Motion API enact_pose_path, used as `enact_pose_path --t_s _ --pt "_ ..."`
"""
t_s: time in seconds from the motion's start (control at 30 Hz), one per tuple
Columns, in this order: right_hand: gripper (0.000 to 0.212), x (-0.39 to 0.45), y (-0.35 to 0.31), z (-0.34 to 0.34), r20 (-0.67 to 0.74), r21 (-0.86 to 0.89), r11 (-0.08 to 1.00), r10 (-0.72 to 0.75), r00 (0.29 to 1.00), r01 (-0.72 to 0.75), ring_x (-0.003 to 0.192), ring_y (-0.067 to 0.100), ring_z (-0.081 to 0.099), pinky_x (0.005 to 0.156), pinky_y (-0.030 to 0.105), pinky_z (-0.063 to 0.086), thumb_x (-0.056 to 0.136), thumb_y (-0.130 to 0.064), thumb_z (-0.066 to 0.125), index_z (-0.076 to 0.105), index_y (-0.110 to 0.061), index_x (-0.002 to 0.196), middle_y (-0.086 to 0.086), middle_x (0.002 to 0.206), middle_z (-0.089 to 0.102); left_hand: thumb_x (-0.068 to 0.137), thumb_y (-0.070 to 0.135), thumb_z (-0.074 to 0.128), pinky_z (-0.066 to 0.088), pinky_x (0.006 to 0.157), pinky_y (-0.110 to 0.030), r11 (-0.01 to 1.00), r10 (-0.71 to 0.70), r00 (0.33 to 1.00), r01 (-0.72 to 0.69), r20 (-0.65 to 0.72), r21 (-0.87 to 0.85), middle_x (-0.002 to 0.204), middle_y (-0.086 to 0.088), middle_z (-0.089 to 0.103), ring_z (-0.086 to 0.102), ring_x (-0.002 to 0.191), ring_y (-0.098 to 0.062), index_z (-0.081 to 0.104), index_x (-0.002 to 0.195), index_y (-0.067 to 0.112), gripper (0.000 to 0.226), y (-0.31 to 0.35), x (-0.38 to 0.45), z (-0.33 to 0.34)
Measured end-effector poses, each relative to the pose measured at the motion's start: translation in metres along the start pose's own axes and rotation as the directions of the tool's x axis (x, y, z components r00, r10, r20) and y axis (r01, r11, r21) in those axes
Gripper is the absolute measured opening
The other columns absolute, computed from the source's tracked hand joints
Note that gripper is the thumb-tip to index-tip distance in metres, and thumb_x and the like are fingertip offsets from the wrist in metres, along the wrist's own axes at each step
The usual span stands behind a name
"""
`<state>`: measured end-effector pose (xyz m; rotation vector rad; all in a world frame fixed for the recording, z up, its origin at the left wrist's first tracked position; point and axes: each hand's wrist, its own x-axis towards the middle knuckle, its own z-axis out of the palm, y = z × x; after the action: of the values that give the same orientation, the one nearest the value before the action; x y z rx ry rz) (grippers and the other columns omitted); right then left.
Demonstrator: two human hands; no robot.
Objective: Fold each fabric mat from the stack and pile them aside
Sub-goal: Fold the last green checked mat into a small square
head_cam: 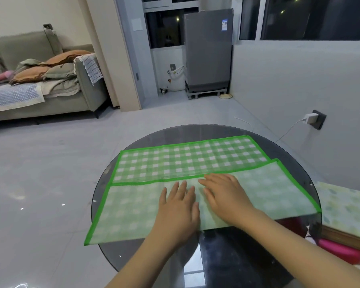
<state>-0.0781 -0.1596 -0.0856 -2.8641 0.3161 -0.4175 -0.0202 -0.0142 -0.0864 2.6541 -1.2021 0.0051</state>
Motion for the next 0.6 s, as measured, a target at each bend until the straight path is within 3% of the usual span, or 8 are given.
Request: enact_pose_path --t_s 0.07,0.13,0.23,0.33,0.43,0.53,0.6 --pt "0.066 -0.010 -0.004 0.004 0.103 -0.020 1.000 0.005 0.995 -0.003 0.142 0.009 0.018 0.114 0.024 0.005 0.089 -0.046 0.002 0.030 -0.026 0.145 -0.006 0.153 0.028 0.063 0.052 -0.019 -0.011 0.116 -0.038 1.000 -0.007 0.998 0.006 0.064 0.011 0.160 0.002 -0.005 -0.008 0.147 -0.015 0.006 0.152 0.023 0.097 -0.001 -0.005 0.006" --pt "0.052 -0.017 -0.006 0.008 0.197 -0.020 1.000 0.019 0.980 -0.015 0.145 0.007 0.005 0.115 0.024 -0.003 0.100 -0.038 0.013 0.015 -0.023 0.149 -0.005 0.158 0.012 0.063 0.052 -0.021 -0.014 0.115 -0.036 1.000 -0.010 0.997 0.009 0.078 0.014 0.159 0.002 -0.012 -0.014 0.146 -0.015 -0.002 0.151 0.024 0.094 -0.003 -0.008 0.013" --pt "0.053 -0.025 -0.006 0.011 0.275 -0.048 0.999 0.028 0.961 -0.016 0.144 0.007 -0.009 0.115 0.027 -0.010 0.100 -0.039 0.013 0.002 -0.023 0.150 -0.005 0.158 -0.003 0.064 0.053 -0.021 -0.014 0.115 -0.035 1.000 -0.020 0.996 0.018 0.088 0.016 0.158 0.004 -0.015 -0.017 0.145 -0.012 -0.007 0.150 0.027 0.091 -0.004 -0.010 0.018" --pt "0.057 -0.029 0.000 0.012 0.281 -0.072 0.997 0.042 0.959 -0.023 0.143 0.007 -0.014 0.115 0.029 -0.013 0.095 -0.048 0.004 -0.003 -0.030 0.149 -0.007 0.158 -0.009 0.065 0.054 -0.021 -0.013 0.117 -0.036 1.000 -0.021 0.995 0.019 0.093 0.015 0.157 0.007 -0.016 -0.017 0.144 -0.011 -0.007 0.150 0.031 0.089 -0.005 -0.010 0.018" --pt "0.054 -0.033 0.012 0.008 0.266 -0.096 0.993 0.092 0.960 -0.068 0.143 0.008 -0.014 0.117 0.032 -0.011 0.097 -0.048 0.007 -0.003 -0.035 0.148 -0.008 0.157 -0.010 0.071 0.056 -0.018 -0.012 0.118 -0.037 0.999 -0.027 0.995 0.025 0.092 0.022 0.157 0.008 -0.016 -0.017 0.144 -0.010 -0.007 0.150 0.032 0.083 -0.005 -0.011 0.018" --pt "0.053 -0.038 0.031 0.000 0.253 -0.118 0.984 0.159 0.954 -0.133 0.144 0.008 -0.014 0.118 0.034 -0.009 0.098 -0.047 0.009 -0.004 -0.036 0.148 -0.008 0.157 -0.010 0.096 0.048 0.003 -0.010 0.118 -0.038 0.998 -0.038 0.994 0.033 0.105 0.053 0.158 0.007 -0.015 -0.016 0.145 -0.011 -0.007 0.150 0.032 0.058 -0.004 -0.011 0.016" --pt "0.053 -0.043 0.045 -0.007 0.252 -0.127 0.975 0.207 0.945 -0.180 0.144 0.009 -0.014 0.118 0.034 -0.009 0.098 -0.047 0.011 -0.004 -0.036 0.148 -0.007 0.157 -0.011 0.101 0.042 0.012 -0.010 0.118 -0.038 0.998 -0.034 0.994 0.029 0.103 0.048 0.157 0.007 -0.016 -0.016 0.145 -0.011 -0.007 0.150 0.031 0.054 -0.003 -0.012 0.014"
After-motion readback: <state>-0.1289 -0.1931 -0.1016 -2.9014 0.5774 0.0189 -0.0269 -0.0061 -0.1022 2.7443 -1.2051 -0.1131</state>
